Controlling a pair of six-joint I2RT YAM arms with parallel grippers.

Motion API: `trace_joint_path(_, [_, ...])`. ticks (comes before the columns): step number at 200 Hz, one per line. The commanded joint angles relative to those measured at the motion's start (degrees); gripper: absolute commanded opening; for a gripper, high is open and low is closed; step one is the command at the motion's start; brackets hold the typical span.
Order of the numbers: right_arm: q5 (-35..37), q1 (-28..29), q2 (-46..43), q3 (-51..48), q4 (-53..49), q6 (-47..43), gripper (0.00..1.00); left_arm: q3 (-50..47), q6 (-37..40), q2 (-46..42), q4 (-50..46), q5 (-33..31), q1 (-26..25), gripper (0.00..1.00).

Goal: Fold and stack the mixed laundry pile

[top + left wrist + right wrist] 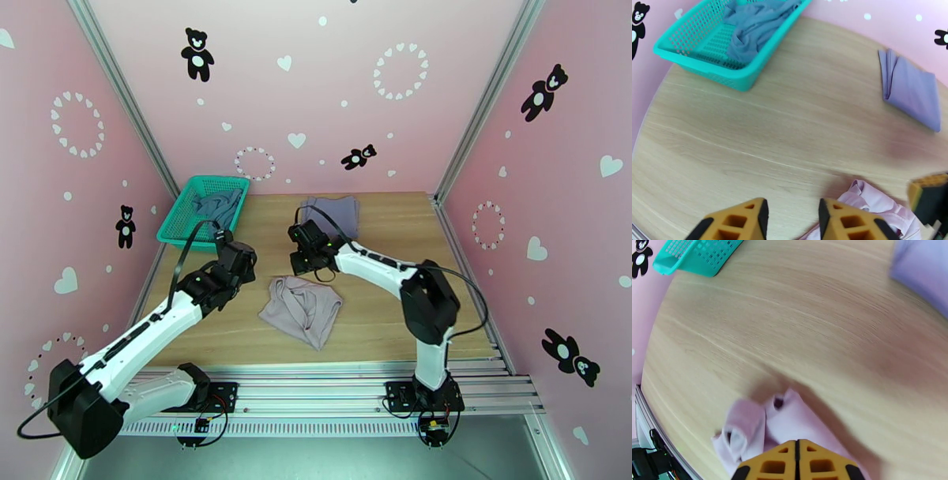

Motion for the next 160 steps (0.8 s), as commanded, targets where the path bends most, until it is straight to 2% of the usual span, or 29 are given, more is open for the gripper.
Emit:
trace_joint_path(1, [-6.0, 0.4, 4.9, 3.7, 1.0, -3.0, 0.07, -0.6, -1.0, -2.1, -3.8, -1.1, 0.5, 0.42])
trace_joint_path(50, [-9.3, 3.4, 9.9, 6.4, 0.8, -3.3, 0.06, -1.5, -1.0, -3.6, -5.4, -0.4, 0.7, 0.42])
trace_joint_path(160, [-4.1, 15.2, 1.1, -3.9, -0.1, -2.0, 0.05, -0.8, -0.2, -4.4, -5.8, 1.0, 0.7, 0.42])
